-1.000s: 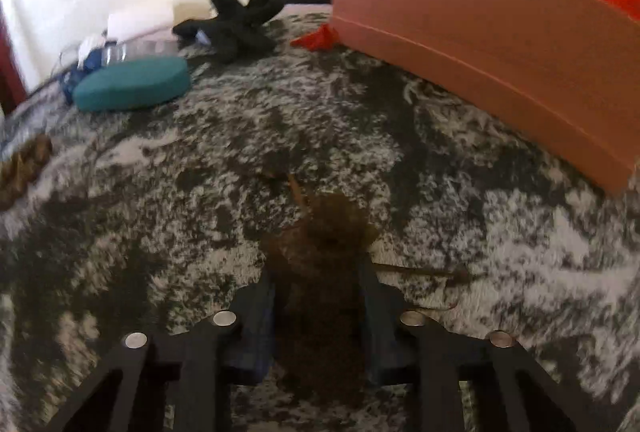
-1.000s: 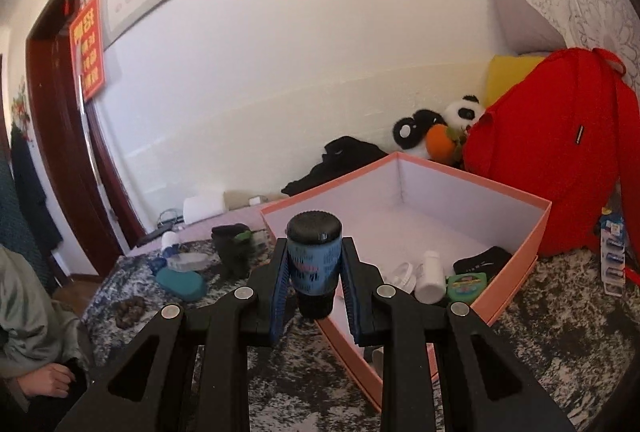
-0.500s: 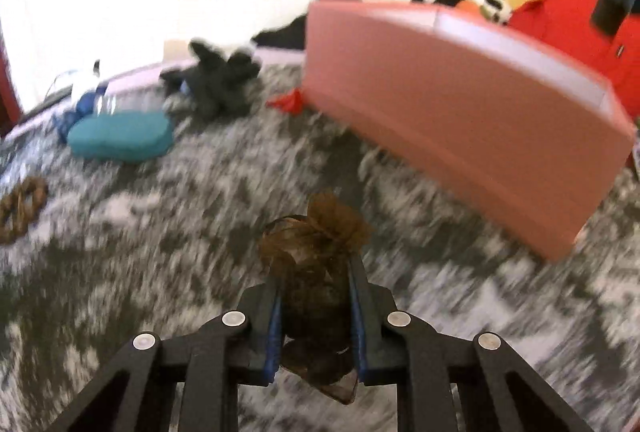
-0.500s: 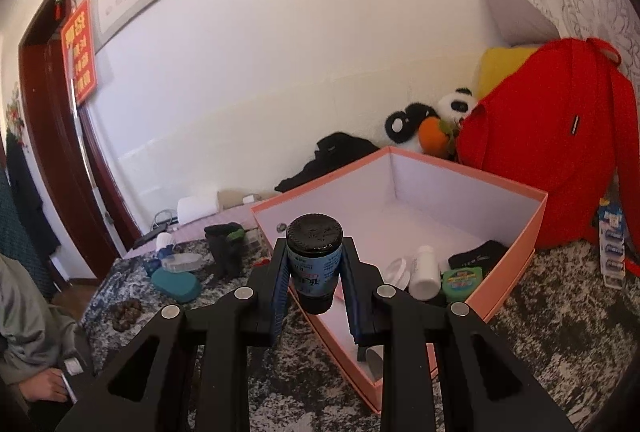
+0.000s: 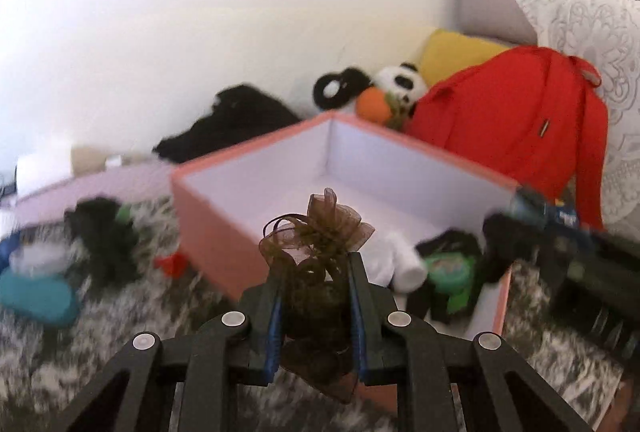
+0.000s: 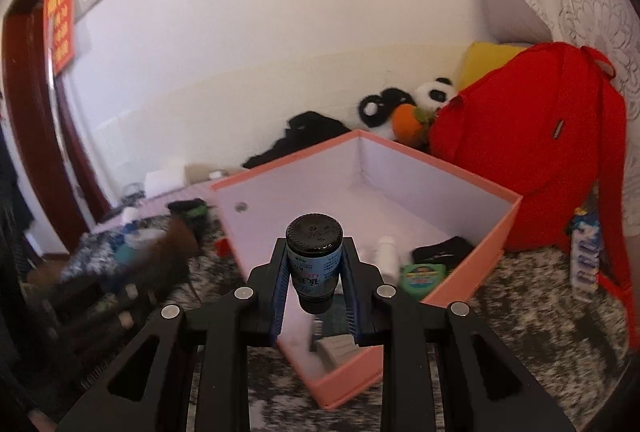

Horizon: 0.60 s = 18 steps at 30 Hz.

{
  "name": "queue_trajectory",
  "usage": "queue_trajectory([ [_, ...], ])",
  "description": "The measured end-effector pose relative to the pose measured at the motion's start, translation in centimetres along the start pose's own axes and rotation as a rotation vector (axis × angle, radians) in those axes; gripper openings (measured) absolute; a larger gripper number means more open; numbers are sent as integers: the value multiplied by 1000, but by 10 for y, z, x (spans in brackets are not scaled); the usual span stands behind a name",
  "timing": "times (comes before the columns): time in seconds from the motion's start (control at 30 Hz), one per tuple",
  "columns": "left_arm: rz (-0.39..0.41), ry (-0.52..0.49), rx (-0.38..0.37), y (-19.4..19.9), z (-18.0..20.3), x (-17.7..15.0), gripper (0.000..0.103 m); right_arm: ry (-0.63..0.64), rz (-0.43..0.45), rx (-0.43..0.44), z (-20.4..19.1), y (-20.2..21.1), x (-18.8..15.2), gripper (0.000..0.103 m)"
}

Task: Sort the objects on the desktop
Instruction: 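Open both grippers to drop the pouch and bottle into the box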

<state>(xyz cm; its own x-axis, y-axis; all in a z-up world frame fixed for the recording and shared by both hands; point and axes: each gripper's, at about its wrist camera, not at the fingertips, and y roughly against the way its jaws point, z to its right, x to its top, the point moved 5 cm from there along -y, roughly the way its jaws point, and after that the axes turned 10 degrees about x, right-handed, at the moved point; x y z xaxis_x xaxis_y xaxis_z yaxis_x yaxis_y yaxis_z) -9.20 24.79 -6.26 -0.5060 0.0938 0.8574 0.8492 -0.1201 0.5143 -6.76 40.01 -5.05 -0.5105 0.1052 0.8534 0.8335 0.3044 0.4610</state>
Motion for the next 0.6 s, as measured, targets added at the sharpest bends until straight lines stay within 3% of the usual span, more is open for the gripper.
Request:
queue_trajectory([
  [0.23, -68, -17, -73, -39, 38, 26, 23, -62, -65, -42, 35, -12, 8, 27],
  [0.37, -73, -94, -38, -61, 64, 35, 23, -137, -101, -22, 52, -27, 11, 27],
  [0.47, -81, -94, -31, -71, 71, 40, 24, -125, -111, -74, 60, -37, 16, 27],
  [0.57, -93, -74, -24, -78, 69, 39, 36, -161, -84, -67, 71, -40, 20, 29],
  [0.6, -98, -68, -25, -80, 67, 38, 36, -163, -77, -75, 74, -39, 22, 34],
])
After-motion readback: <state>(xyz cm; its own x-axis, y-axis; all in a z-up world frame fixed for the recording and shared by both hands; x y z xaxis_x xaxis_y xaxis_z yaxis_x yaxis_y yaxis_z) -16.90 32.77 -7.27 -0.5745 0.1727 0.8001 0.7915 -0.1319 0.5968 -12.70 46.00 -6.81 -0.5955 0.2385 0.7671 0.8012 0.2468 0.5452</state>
